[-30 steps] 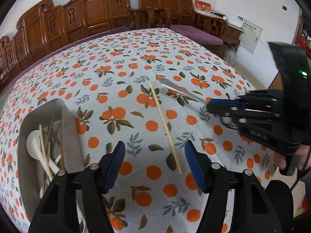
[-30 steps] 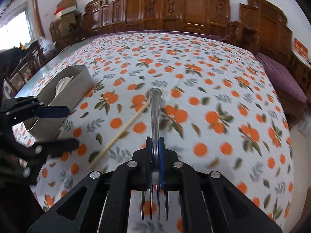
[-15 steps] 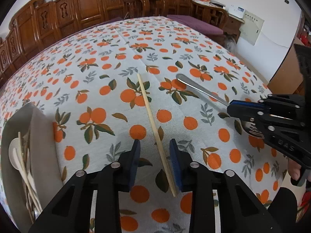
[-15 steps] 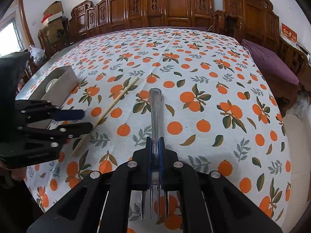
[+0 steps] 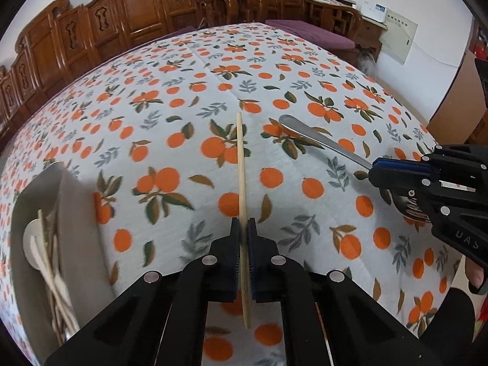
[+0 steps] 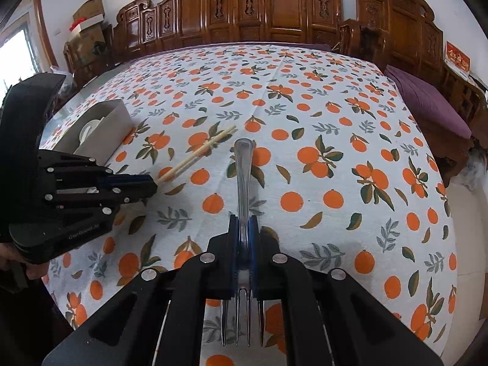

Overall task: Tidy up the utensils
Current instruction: 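Grasp the last wooden chopstick with left tool while right tool holds the fork, then carry the chopstick into the tray with the left tool and open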

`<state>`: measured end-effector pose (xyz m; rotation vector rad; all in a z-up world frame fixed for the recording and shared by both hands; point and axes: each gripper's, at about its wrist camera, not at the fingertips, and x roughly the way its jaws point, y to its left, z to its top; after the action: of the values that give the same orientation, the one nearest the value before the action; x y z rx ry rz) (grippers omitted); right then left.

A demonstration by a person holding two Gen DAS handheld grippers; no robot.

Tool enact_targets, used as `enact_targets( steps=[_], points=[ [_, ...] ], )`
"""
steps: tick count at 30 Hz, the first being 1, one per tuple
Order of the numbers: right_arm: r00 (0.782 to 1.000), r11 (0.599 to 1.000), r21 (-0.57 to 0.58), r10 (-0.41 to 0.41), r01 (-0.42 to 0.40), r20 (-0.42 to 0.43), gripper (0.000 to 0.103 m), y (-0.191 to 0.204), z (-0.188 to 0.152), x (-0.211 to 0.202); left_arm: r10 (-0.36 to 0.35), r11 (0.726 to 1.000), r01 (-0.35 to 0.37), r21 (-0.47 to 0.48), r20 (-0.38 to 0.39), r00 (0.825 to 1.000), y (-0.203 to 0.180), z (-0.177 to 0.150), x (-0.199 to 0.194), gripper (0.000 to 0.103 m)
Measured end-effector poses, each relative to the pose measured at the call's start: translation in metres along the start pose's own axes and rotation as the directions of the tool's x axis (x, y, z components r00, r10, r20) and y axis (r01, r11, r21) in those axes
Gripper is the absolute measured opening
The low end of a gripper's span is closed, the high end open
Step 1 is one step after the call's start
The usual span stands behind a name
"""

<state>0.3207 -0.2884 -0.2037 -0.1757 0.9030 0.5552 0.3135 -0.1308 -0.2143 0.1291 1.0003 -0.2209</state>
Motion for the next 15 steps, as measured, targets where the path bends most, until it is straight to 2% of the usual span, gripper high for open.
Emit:
enact_targets(
  steps=[15],
  points=[
    [0.999, 0.999, -0.032, 0.026, -0.025, 0.036, 0.008, 0.036, 0.012, -0.024, 0.034, 0.999, -0.031, -0.037, 0.106, 0.994, 0.035, -0.021, -0.080, 0.004]
  ],
)
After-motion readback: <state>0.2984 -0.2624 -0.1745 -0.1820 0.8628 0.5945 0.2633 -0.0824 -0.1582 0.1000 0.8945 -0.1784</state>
